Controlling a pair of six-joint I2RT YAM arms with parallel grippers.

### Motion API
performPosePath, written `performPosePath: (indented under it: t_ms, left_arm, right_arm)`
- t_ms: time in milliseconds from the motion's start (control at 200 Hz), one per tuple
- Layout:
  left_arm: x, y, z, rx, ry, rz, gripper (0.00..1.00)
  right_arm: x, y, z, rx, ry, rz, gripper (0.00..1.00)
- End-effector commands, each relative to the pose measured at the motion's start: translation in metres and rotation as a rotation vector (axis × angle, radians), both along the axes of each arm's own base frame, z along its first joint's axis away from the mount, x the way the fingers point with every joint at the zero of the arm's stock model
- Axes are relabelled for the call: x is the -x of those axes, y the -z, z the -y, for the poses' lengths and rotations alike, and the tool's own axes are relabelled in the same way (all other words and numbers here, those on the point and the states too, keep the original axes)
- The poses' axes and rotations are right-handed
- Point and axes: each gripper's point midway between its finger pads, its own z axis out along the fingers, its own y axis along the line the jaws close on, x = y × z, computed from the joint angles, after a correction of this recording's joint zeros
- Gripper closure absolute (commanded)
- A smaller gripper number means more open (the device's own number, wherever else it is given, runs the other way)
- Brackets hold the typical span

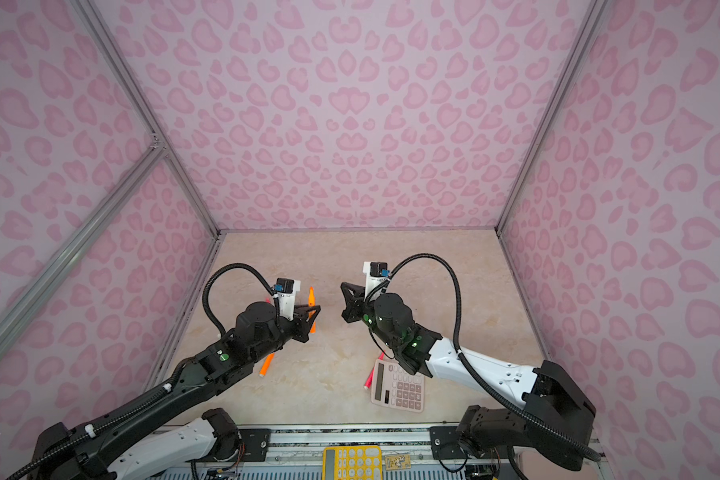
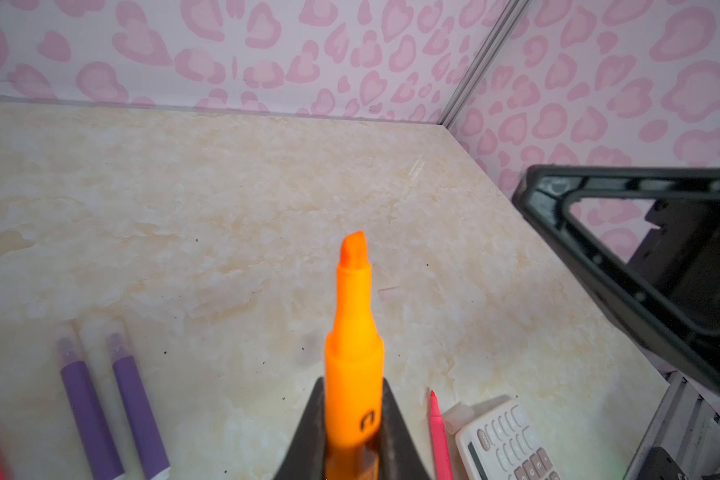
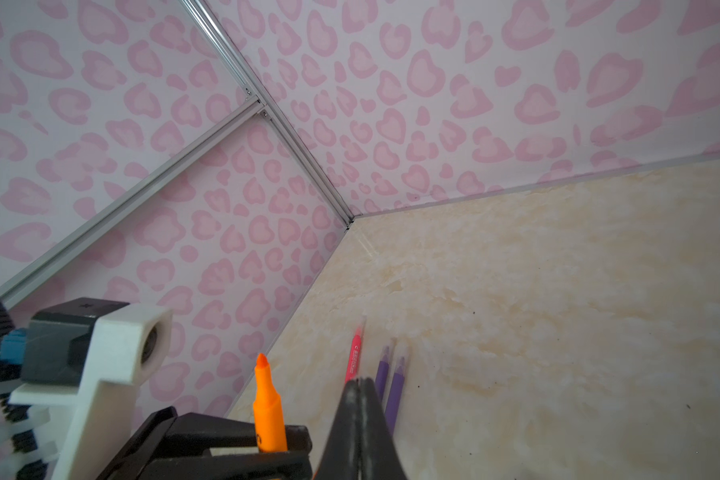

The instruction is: Insert the pens into the pen caps

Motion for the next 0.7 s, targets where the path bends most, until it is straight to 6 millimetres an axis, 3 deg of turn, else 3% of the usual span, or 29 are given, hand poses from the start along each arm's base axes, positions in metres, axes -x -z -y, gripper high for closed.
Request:
performPosePath:
  t_ms: [0, 130, 300, 385, 610, 695]
  left_arm:
    - [-0.004, -0.003, -0.008, 0.002, -0.048, 0.015, 0.97]
    - [-0.005, -0.002, -0.013, -0.004, -0.076, 0.014, 0.97]
    - [-0.009, -0.001, -0.030, -0.024, -0.174, 0.002, 0.97]
    - [-0.010, -0.001, -0.041, -0.031, -0.233, -0.010, 0.97]
    - [-0.010, -0.002, -0.067, -0.043, -0.350, -0.008, 0.97]
    - [-0.010, -0.002, -0.072, -0.034, -0.373, -0.011, 0.97]
  right_arm:
    - [-0.007, 0.007, 0.005, 0.015, 0.027, -0.019, 0.87]
    - [-0.015, 0.013, 0.008, 0.048, 0.047, -0.041, 0.84]
    - [-0.027, 0.029, 0.013, 0.136, 0.089, -0.091, 0.62]
    - [-0.027, 0.044, 0.012, 0.190, 0.083, -0.138, 0.56]
    - [0.004, 0.090, 0.011, 0.292, 0.031, -0.203, 0.52]
    - [0.030, 0.100, -0.006, 0.335, -0.060, -0.161, 0.46]
